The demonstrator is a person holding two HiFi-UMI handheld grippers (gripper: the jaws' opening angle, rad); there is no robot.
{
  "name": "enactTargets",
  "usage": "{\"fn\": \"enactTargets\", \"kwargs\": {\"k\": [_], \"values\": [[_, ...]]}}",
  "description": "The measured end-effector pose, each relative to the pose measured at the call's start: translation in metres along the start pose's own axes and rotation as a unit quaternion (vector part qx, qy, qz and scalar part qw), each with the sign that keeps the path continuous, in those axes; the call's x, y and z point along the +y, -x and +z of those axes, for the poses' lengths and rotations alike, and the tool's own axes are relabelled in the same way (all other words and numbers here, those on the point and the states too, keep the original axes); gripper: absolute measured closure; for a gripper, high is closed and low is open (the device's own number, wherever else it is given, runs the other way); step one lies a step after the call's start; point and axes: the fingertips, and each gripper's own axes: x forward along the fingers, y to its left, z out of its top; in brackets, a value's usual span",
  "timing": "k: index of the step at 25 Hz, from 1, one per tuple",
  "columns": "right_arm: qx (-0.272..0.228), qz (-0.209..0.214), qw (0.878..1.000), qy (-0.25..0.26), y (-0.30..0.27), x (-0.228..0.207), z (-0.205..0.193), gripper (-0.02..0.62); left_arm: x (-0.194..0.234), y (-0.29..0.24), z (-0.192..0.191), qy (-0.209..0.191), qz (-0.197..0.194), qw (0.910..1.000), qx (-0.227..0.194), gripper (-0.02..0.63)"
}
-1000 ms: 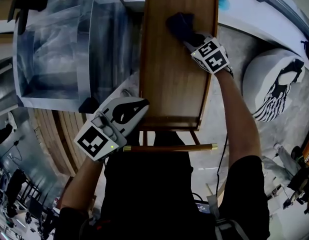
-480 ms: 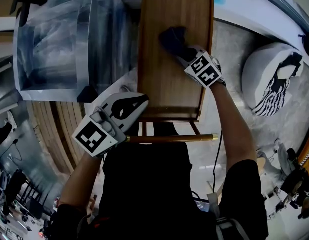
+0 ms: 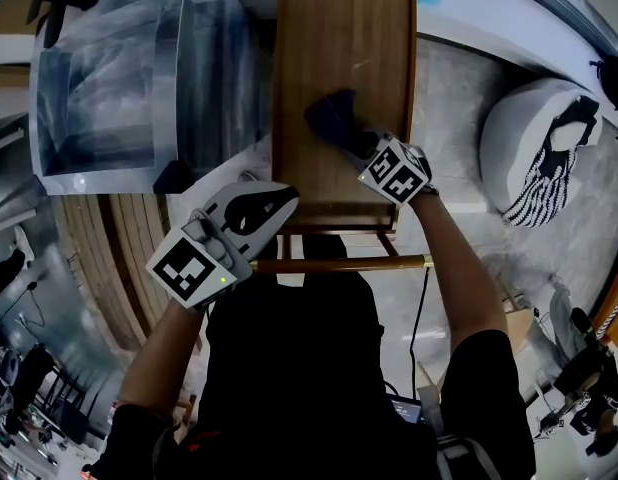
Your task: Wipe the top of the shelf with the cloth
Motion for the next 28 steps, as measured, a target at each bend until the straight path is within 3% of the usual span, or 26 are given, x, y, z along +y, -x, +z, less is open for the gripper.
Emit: {"fn": "enactTargets", "kwargs": {"k": [16, 28], "values": [[0.024, 0.07, 0.997, 0.025, 0.006, 0.084, -0.03, 0.508, -0.029, -0.002, 0.001, -0.012, -0.015, 0.9998, -0.003, 0.578], [0.063, 0.157, 0.984, 0.051, 0.016, 0.138, -0.062, 0.508, -0.042, -0.013, 0.006, -0.016, -0.02, 0.9997, -0.003, 0.578]]}}
